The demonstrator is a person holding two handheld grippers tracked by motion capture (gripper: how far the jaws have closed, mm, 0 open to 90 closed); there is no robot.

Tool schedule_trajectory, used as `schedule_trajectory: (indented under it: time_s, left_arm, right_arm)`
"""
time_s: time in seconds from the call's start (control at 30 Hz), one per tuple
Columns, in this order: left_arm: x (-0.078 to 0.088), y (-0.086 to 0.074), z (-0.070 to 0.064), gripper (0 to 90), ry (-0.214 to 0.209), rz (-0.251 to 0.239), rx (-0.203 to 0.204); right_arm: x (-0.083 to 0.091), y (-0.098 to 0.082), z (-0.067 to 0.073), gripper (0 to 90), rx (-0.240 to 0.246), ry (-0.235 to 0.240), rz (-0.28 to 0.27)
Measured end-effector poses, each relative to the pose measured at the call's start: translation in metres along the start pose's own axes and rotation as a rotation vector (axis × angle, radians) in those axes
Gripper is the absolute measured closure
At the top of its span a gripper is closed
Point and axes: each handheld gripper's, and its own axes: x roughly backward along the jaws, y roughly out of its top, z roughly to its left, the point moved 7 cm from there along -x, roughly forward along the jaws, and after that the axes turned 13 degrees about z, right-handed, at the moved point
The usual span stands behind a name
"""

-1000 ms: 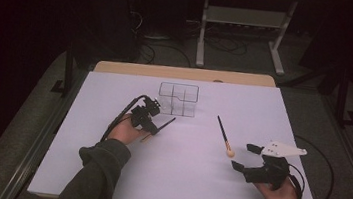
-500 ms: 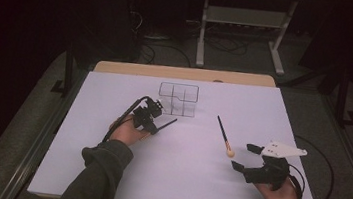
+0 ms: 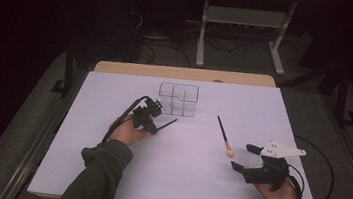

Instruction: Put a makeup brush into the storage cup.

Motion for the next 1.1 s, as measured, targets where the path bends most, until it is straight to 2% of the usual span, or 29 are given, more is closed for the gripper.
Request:
schedule_trajectory:
  time_s: [0.07, 0.27, 0.47, 0.67, 0.77, 0.9, 1.07, 1.1]
  left_arm:
    - [0.001, -0.001, 0.0, 83.2, 0.018, 0.006, -0.024]
    - [0.004, -0.008, 0.002, 83.2, 0.008, -0.008, -0.016]
    - [0.015, -0.017, 0.004, 83.2, -0.013, -0.046, -0.026]
    - [0.032, -0.027, -0.002, 83.2, -0.039, -0.108, -0.048]
    - [0.041, -0.034, -0.004, 83.2, -0.048, -0.126, -0.076]
    - [0.053, -0.041, -0.011, 83.2, -0.08, -0.168, -0.109]
    - [0.063, -0.046, -0.024, 83.2, -0.105, -0.184, -0.173]
    - [0.064, -0.046, -0.027, 83.2, -0.115, -0.199, -0.171]
  right_arm:
    - [0.0, -0.001, 0.0, 16.5, 0.001, -0.002, 0.001]
    - [0.0, 0.0, -0.001, 16.5, 0.002, -0.001, 0.005]
    - [-0.003, 0.004, 0.006, 17.0, 0.028, 0.005, 0.03]
    - [-0.001, 0.016, 0.012, 16.6, 0.064, 0.011, 0.044]
    - [0.001, 0.024, 0.013, 16.5, 0.08, 0.019, 0.053]
    - [0.007, 0.038, 0.016, 16.5, 0.097, 0.034, 0.054]
    - [0.01, 0.058, 0.024, 16.5, 0.146, 0.058, 0.057]
    - [0.01, 0.063, 0.028, 16.5, 0.158, 0.065, 0.06]
